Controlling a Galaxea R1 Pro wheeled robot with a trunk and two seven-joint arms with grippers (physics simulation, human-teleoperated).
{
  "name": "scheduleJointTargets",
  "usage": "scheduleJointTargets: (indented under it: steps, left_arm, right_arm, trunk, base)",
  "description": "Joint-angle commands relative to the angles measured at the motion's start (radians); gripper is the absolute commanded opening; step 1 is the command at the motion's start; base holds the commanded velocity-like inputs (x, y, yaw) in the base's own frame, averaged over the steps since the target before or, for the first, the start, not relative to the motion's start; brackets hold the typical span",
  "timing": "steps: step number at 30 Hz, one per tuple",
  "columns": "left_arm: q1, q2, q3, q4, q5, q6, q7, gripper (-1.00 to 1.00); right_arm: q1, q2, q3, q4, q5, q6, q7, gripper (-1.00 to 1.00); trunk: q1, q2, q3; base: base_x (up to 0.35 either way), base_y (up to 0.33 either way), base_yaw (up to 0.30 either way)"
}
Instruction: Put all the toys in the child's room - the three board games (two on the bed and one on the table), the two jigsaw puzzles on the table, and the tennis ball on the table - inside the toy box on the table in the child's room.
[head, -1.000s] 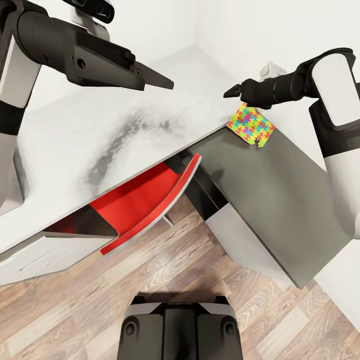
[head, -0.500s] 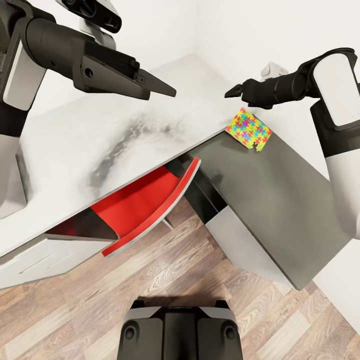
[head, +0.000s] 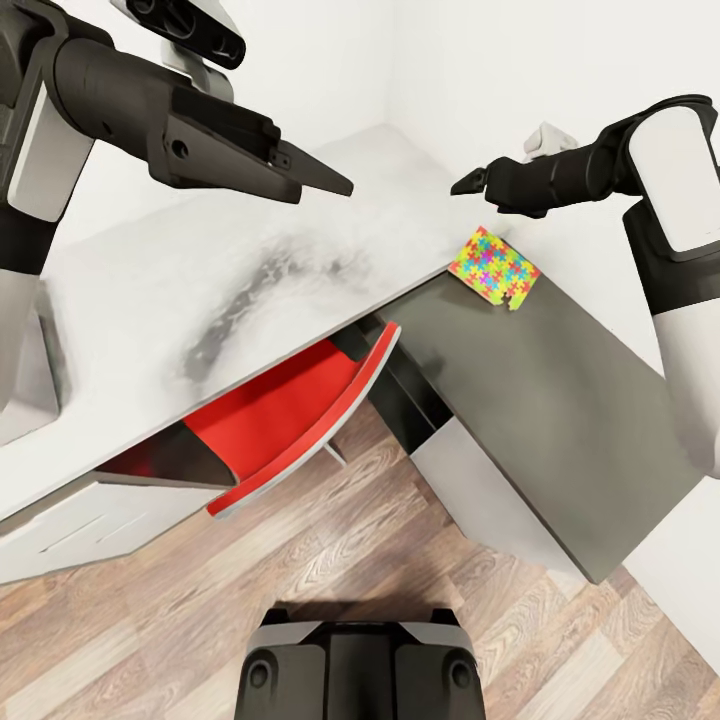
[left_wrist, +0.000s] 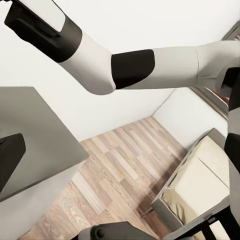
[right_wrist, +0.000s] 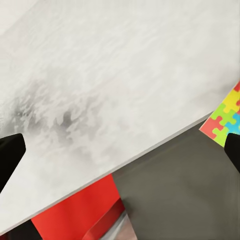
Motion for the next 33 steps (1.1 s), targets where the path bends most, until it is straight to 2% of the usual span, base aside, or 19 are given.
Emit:
scheduleJointTargets:
  steps: [1, 14, 33]
  left_arm:
    - [-0.001, 0.001, -0.003, 0.000, 0.000, 0.011, -0.005, 1.00]
    - [-0.001, 0.000, -0.008, 0.000, -0.001, 0.011, -0.005, 1.00]
    - [0.003, -0.004, -0.006, 0.000, -0.002, 0.011, -0.005, 1.00]
  right_arm:
    - [-0.001, -0.001, 0.003, -0.001, -0.010, 0.000, -0.010, 1.00]
    - [0.006, -0.001, 0.002, -0.003, -0.011, 0.000, -0.008, 1.00]
    - [0.027, 0.005, 0.002, -0.003, -0.012, 0.000, -0.008, 1.00]
  trunk:
    - [0.001, -0.002, 0.000]
    - [0.001, -0.002, 0.022]
    - [0.001, -0.002, 0.054]
  base:
    - [0.000, 0.000, 0.000]
    - [0.000, 0.000, 0.004]
    - [0.000, 0.000, 0.056]
